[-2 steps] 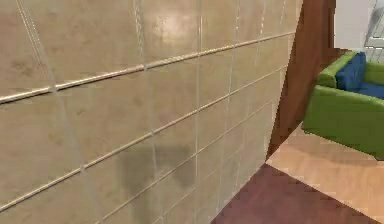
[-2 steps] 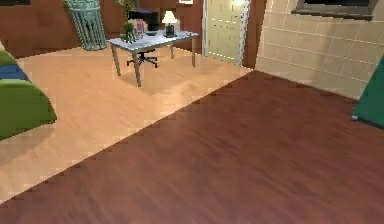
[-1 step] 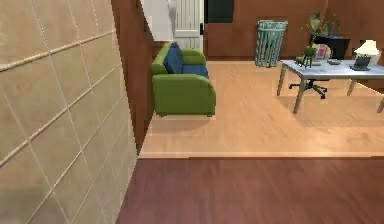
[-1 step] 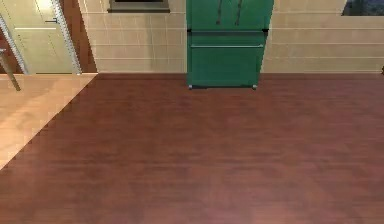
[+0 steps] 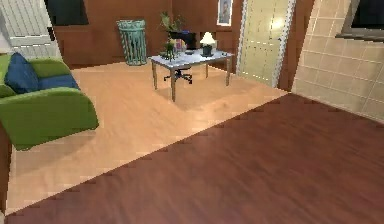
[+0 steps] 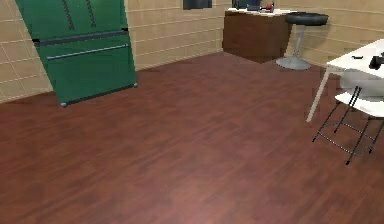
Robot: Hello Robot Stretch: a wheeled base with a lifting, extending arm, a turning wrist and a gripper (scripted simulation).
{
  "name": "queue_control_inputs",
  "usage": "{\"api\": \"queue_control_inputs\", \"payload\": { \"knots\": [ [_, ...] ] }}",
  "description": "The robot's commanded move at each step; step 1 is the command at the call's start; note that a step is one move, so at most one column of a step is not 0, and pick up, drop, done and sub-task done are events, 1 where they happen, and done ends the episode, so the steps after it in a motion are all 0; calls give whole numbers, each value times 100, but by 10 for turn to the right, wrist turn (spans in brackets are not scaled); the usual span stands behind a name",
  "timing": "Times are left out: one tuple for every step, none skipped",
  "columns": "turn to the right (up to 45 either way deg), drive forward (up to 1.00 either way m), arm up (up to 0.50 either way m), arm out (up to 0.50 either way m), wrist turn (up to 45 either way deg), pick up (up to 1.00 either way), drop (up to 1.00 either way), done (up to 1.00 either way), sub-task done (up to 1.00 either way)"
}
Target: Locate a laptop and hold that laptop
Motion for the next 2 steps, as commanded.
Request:
{"api": "queue_control_inputs", "payload": {
  "knots": [
    [0,10,0,0,0,0,0,0,0],
    [-150,0,0,0,0,0,0,0,0]
  ]
}}
